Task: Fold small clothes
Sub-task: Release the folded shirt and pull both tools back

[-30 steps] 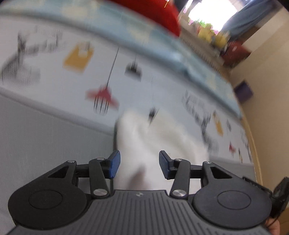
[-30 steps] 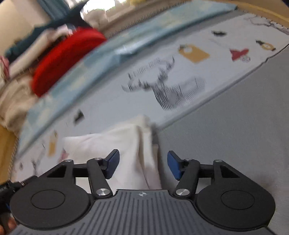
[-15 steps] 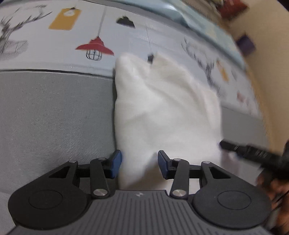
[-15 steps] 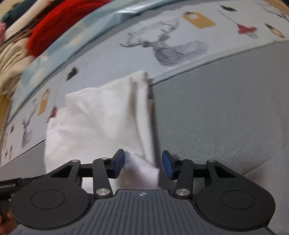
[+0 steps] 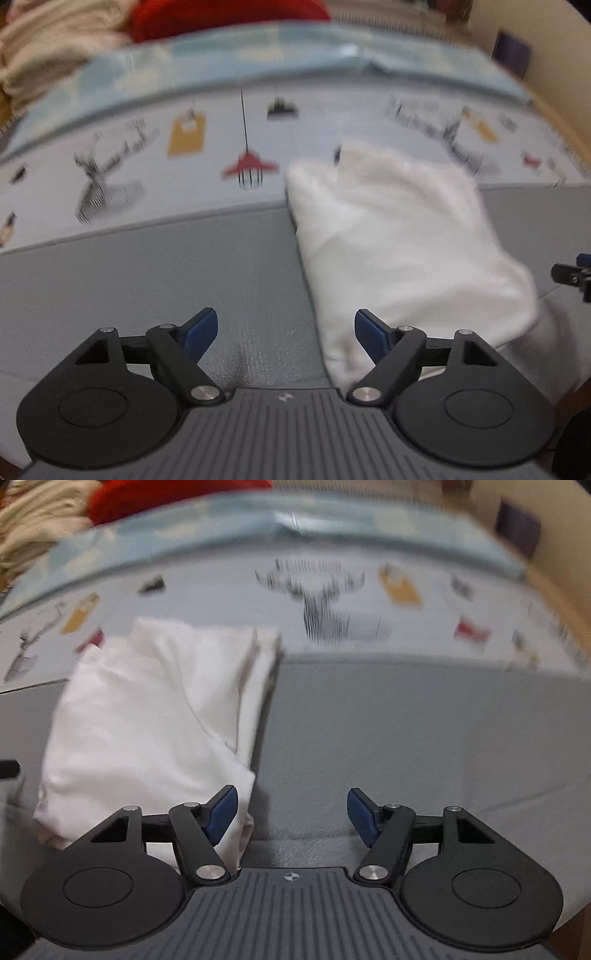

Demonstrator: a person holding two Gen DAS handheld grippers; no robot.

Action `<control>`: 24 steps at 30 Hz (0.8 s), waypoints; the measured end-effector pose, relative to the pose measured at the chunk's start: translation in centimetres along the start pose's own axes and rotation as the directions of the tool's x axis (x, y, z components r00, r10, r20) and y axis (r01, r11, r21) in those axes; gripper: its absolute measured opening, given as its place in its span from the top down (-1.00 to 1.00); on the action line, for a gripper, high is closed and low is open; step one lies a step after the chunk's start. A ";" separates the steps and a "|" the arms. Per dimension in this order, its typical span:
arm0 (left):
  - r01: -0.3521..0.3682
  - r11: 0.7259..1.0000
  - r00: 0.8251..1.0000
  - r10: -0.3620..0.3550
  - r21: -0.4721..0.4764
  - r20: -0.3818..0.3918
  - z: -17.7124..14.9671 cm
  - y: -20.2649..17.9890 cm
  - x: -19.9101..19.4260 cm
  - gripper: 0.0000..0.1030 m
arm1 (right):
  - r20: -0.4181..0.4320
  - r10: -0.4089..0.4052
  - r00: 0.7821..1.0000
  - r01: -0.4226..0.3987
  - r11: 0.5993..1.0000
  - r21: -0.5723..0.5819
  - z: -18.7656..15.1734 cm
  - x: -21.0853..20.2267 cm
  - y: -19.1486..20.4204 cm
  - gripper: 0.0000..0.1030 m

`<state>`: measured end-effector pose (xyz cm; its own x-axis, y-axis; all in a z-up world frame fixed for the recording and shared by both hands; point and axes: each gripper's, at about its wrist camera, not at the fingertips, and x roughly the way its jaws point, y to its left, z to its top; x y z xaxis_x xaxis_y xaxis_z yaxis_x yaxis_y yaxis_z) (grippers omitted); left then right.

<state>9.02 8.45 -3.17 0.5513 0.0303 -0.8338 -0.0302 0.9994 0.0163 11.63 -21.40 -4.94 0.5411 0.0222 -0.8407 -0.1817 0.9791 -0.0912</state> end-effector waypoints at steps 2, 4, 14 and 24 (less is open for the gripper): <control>-0.027 1.000 0.997 0.026 0.011 0.078 -0.6 -0.9 -2.5 -0.66 | 0.079 -0.027 0.997 0.029 0.999 -0.029 -0.7 -2.4 0.1 -0.33; -0.059 0.998 0.984 0.055 0.017 0.168 -1.8 -2.2 -5.3 -0.68 | 0.129 -0.044 0.991 0.048 0.998 -0.035 -1.5 -4.3 0.1 -0.36; -0.035 0.991 0.995 0.046 -0.129 0.085 -8.9 -6.1 -7.2 -0.72 | 0.223 -0.002 0.975 0.006 1.000 -0.016 -6.7 -10.2 2.0 -0.61; -0.027 0.992 0.998 0.034 -0.125 0.053 -8.6 -5.7 -4.8 -0.72 | 0.159 0.019 0.987 -0.011 0.999 -0.052 -7.3 -8.6 4.2 -0.61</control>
<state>-0.68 2.45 -4.00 0.5936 0.0651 -0.8021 -0.1492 0.9884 -0.0302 0.17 -18.97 -1.98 0.6613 0.0729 -0.7465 -0.2302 0.9670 -0.1096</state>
